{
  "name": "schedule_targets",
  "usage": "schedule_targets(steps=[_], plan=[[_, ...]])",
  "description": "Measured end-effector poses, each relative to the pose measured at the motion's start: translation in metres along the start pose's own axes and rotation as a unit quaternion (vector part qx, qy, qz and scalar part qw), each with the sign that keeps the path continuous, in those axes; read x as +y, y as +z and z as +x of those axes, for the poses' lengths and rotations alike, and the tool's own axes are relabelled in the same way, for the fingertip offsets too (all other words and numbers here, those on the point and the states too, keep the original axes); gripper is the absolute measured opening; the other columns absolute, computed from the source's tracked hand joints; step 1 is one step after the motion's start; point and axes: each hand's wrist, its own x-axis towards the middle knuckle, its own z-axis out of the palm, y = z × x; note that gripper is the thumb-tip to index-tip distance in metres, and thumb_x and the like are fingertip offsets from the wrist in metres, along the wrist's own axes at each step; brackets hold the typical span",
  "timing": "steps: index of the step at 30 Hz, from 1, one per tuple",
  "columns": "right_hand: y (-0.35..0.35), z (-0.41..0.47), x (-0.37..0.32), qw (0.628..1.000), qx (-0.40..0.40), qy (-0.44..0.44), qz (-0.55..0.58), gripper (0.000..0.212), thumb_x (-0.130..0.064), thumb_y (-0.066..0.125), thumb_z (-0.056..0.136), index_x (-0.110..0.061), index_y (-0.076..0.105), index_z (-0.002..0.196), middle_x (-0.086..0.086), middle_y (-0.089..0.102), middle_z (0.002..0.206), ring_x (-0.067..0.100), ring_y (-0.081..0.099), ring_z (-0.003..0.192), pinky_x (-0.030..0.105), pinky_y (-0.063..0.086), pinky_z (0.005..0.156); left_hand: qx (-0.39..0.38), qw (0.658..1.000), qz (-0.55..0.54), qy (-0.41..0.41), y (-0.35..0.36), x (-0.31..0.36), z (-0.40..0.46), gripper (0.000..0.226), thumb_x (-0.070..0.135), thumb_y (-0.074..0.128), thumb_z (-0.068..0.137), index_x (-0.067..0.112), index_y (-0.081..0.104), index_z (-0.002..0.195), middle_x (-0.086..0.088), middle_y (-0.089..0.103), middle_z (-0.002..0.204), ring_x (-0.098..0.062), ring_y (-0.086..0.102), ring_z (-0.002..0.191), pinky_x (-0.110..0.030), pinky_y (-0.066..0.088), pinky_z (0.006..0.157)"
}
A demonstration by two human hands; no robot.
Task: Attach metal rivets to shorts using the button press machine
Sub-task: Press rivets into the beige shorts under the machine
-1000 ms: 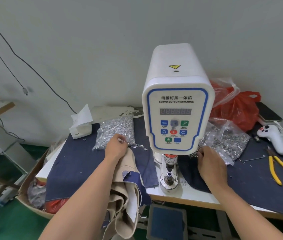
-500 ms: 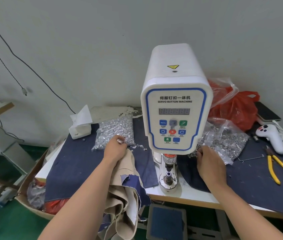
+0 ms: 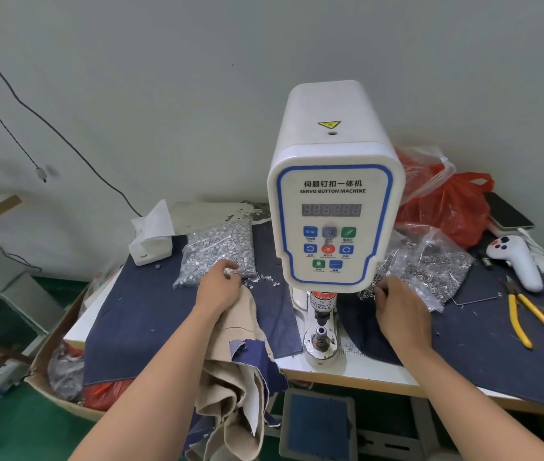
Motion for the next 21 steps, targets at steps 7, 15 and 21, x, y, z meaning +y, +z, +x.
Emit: schedule_targets(steps=[7, 15, 21], plan=[[-0.007, 0.0, 0.0, 0.998, -0.023, 0.011, 0.055, 0.017, -0.013, 0.063, 0.099, -0.014, 0.074, 0.112, 0.006, 0.074, 0.108, 0.032, 0.066, 0.1, 0.039, 0.049, 0.079, -0.009, 0.993, -0.116, -0.023, -0.013, -0.002, -0.03, 0.024, 0.012, 0.053, 0.101, 0.027, 0.067, 0.112, 0.007, 0.074, 0.103, -0.009, 0.066, 0.096, -0.025, 0.045, 0.074], [-0.031, -0.004, -0.032, 0.98, -0.076, 0.031, 0.18, 0.01, -0.028, 0.072, 0.095, -0.019, 0.075, 0.095, -0.006, 0.075, 0.089, 0.015, 0.066, 0.083, 0.032, 0.045, 0.074, -0.003, 0.998, -0.053, -0.031, 0.001, -0.007, -0.077, 0.017, 0.023, 0.058, 0.096, 0.024, 0.073, 0.087, 0.008, 0.074, 0.091, -0.016, 0.066, 0.093, -0.036, 0.053, 0.086], [-0.034, -0.03, -0.056, 0.863, -0.204, 0.215, 0.409, 0.014, -0.011, 0.064, 0.1, -0.016, 0.076, 0.093, -0.009, 0.078, 0.077, 0.006, 0.061, 0.068, 0.018, 0.052, 0.06, -0.017, 1.0, 0.014, -0.007, 0.024, -0.007, -0.096, 0.016, 0.027, 0.06, 0.097, 0.028, 0.07, 0.085, 0.015, 0.072, 0.085, -0.011, 0.065, 0.088, -0.029, 0.044, 0.071]])
